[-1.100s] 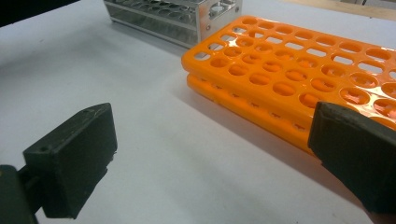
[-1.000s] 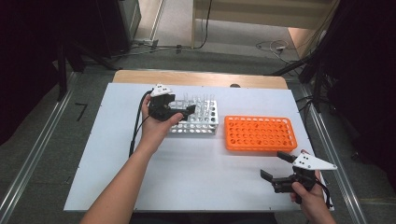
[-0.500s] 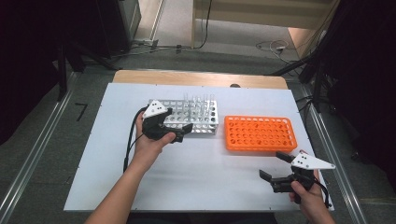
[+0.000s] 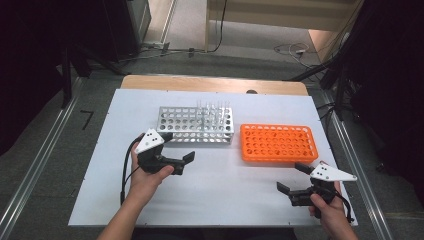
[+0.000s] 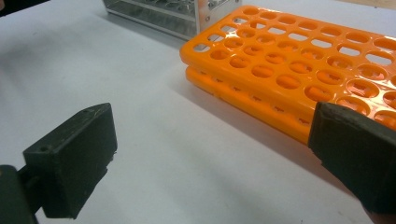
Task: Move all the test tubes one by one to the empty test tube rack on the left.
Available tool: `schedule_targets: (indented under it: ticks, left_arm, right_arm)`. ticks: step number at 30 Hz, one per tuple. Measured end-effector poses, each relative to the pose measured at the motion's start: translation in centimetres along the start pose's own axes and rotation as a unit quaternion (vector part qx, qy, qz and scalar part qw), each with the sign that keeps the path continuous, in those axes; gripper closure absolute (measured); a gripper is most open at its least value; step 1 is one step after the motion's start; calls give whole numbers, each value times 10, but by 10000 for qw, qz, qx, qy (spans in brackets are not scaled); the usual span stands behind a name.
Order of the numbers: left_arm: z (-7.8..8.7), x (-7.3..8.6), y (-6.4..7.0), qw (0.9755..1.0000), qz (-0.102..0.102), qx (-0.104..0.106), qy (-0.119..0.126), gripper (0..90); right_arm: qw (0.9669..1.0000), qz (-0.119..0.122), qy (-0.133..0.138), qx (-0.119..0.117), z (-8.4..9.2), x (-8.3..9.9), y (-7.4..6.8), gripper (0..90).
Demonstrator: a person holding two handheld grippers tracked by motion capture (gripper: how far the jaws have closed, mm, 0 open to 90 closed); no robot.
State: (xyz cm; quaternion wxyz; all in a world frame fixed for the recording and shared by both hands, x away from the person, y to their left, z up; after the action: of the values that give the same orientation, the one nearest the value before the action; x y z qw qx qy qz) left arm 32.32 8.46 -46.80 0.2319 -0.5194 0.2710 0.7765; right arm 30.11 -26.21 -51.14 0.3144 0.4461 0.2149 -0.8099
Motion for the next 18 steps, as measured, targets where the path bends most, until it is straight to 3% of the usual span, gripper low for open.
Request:
schedule_targets:
  ticks: [7, 10, 15, 18]
  left_arm:
    - [24, 8, 2, 9999, -62, -52, 97, 0]
    - [35, 11, 1, 9998, 33, -63, 165, 0]
    - [51, 23, -1, 9998, -25, -129, 130, 0]
    - [61, 29, -4, 9997, 44, -161, 189, 0]
  right_arm:
    - [10000, 15, -6, 9, 0, 0, 0, 0]
    - [10000, -2, -18, 35, 0, 1, 1, 0]
    - [10000, -24, -17, 58, 0, 2, 2, 0]
    - [10000, -15, -14, 76, 0, 2, 3, 0]
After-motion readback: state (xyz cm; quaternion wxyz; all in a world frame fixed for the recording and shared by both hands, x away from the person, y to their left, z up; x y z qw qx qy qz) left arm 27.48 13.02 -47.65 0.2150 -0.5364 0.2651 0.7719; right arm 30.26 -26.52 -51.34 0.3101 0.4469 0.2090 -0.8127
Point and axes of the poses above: each handheld gripper's, and its own axes: z roughly backward along the jaws, x roughly out of its underside, y roughly to its right, the point moved 9 cm from there along -z, roughly forward along the jaws, and after that the axes turned 1 degree about x, right-handed, at the moved point
